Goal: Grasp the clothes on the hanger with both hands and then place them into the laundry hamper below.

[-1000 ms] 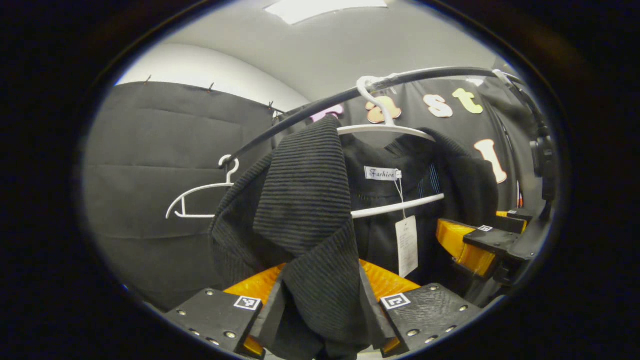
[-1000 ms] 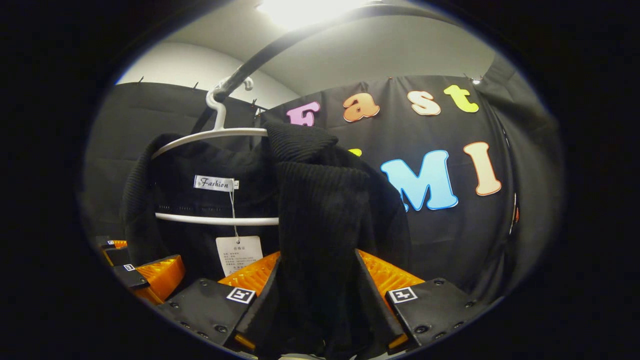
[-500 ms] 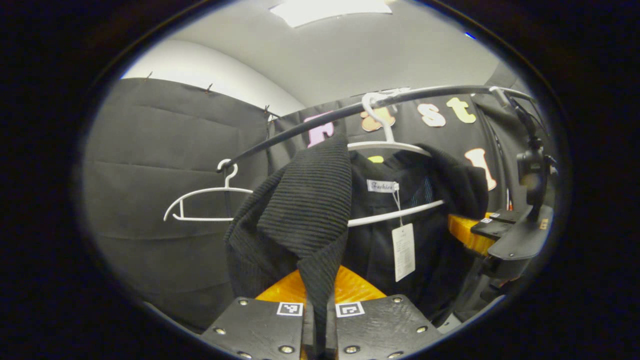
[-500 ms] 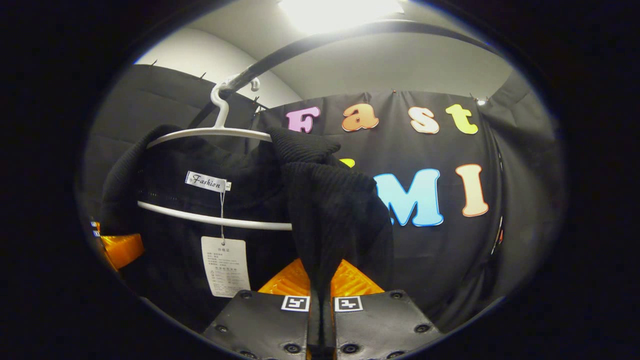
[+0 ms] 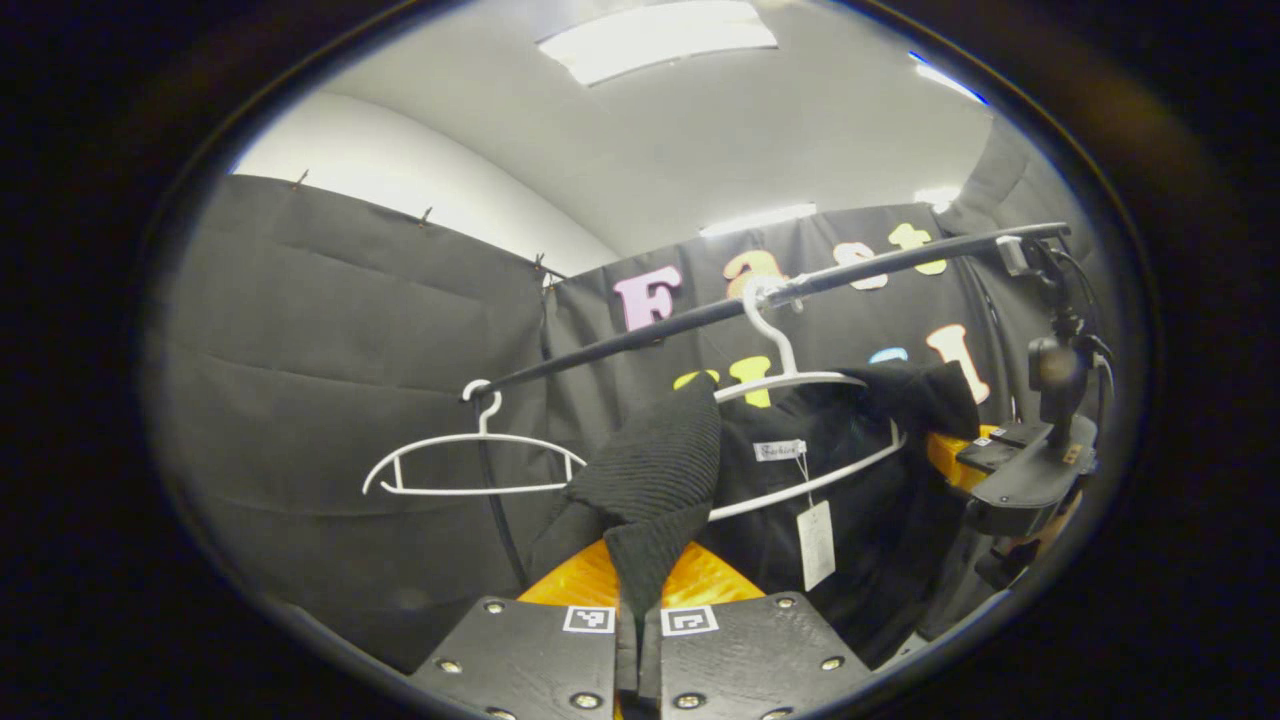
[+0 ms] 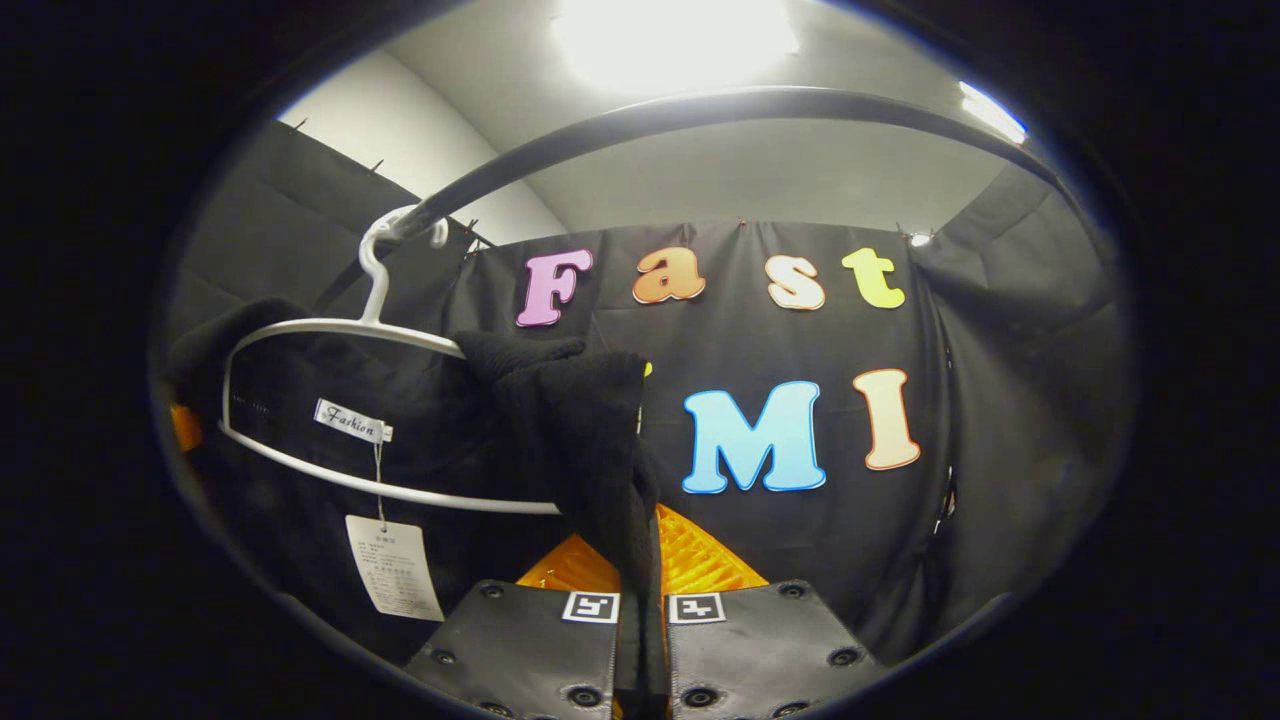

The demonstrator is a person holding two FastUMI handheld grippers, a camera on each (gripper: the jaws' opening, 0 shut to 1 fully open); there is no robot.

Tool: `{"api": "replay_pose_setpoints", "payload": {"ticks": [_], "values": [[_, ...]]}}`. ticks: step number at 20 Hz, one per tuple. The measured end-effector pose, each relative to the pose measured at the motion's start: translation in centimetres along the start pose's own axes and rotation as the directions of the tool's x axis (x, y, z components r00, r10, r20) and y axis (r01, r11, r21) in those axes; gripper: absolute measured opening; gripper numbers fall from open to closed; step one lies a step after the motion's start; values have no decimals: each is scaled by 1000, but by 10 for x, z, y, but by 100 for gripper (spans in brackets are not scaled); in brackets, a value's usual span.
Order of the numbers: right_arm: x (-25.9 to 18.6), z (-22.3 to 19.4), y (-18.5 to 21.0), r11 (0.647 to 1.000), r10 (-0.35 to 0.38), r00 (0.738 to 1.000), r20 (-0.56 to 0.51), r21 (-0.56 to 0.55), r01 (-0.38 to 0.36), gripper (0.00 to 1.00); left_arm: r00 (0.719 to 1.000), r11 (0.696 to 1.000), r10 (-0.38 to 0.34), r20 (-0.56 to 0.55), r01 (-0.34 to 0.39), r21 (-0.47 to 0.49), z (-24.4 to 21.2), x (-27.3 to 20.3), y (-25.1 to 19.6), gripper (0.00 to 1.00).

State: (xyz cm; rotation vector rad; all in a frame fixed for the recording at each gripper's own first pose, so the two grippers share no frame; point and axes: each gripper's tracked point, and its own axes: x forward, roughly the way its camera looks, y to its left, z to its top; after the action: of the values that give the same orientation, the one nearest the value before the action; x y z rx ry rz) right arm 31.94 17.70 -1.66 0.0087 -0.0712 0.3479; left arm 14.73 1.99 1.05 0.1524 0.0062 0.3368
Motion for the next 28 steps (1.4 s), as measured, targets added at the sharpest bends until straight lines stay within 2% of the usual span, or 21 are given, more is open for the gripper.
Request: {"api": "replay_pose_setpoints", "payload": {"ticks": [6,12,20,21,23,28], "values": [[13,14,-32,998,-61,997,57,-12,62,4,997,998,60,45,-61,26,26,-1,41,0],[23,23,-45,996,-76,992,99,-44,81,1,991,994,90,95,-96,56,51,10,71,0],[29,20,-47,995,-57,992,110,-71,65,1,997,998,4,82,-9,68,52,41,102,1],[30,19,-46,996,-53,993,106,-70,60,4,997,998,-12,82,7,63,52,44,105,1],[30,17,-46,996,-45,994,103,-67,52,1,995,998,-45,91,41,43,52,53,112,2],[37,11,-43,995,-19,995,101,-94,29,4,994,996,-86,64,84,37,28,82,122,1]]}}
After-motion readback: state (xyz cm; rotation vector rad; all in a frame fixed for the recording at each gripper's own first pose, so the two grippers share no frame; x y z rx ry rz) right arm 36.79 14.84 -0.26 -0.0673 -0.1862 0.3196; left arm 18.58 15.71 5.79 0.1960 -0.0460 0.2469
